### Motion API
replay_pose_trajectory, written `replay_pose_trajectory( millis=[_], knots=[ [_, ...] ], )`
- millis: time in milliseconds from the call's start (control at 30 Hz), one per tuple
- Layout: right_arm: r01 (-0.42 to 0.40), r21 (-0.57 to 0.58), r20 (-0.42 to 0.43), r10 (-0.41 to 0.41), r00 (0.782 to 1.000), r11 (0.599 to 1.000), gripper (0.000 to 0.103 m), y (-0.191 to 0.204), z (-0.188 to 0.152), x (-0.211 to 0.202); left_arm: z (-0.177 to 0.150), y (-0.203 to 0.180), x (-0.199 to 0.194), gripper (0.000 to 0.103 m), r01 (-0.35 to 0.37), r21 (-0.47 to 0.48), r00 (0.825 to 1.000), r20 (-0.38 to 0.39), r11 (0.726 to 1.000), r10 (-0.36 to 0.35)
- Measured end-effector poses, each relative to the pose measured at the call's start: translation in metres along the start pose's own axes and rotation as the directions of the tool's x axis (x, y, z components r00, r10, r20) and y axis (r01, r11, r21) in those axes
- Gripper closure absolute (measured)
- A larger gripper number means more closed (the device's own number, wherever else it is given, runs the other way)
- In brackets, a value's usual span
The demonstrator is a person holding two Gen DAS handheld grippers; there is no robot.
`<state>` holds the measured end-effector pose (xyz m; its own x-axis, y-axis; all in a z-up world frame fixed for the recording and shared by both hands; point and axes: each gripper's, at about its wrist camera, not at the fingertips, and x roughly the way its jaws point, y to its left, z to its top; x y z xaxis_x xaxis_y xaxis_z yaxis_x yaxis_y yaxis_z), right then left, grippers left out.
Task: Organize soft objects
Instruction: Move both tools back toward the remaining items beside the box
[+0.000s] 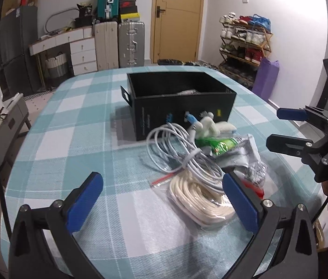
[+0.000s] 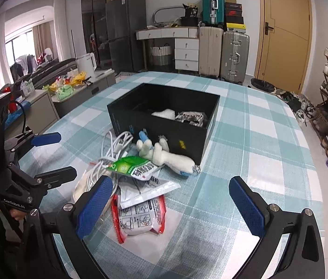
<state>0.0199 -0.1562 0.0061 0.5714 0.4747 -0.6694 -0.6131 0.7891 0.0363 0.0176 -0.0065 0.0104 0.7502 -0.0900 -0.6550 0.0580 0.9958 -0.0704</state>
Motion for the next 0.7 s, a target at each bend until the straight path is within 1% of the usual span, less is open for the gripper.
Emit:
replay_pose_trajectory(
  millis=[100, 167, 233, 367, 500, 700],
  knots=[
    [-0.011, -0.013, -0.02, 0.011, 1.0, 1.0, 0.001, 0.002, -0.003, 0.004, -0.001, -0.005, 0.002, 0.0, 0.02, 0.015, 1.0, -0.019, 1.0, -0.02],
    [-0.005, -0.017, -0.035, 0.005, 0.999, 1.0, 0.001, 0.002, -0.005, 0.007, -0.002, -0.009, 0.004, 0.0, 0.02, 0.024, 0.999, -0.028, 0.999, -0.02],
    [-0.012, -0.014, -0.052, 0.011, 0.999, 1.0, 0.001, 0.002, -0.008, 0.012, -0.003, -0.01, 0.007, 0.0, 0.017, 0.023, 0.999, -0.037, 1.0, -0.016],
    [-0.028, -0.029, -0.086, 0.026, 0.996, 0.999, 0.001, 0.004, -0.013, 0.019, -0.006, -0.012, 0.011, 0.0, 0.033, 0.019, 0.998, -0.06, 0.999, -0.032],
    [-0.032, -0.063, -0.114, 0.025, 0.993, 0.997, 0.001, 0.009, -0.019, 0.024, -0.007, -0.018, 0.012, 0.0, 0.058, 0.032, 0.995, -0.078, 0.998, -0.055],
    [-0.038, -0.07, -0.139, 0.028, 0.99, 0.997, 0.001, 0.008, -0.026, 0.027, -0.009, -0.028, 0.016, 0.0, 0.092, 0.057, 0.99, -0.114, 0.994, -0.085]
  ],
)
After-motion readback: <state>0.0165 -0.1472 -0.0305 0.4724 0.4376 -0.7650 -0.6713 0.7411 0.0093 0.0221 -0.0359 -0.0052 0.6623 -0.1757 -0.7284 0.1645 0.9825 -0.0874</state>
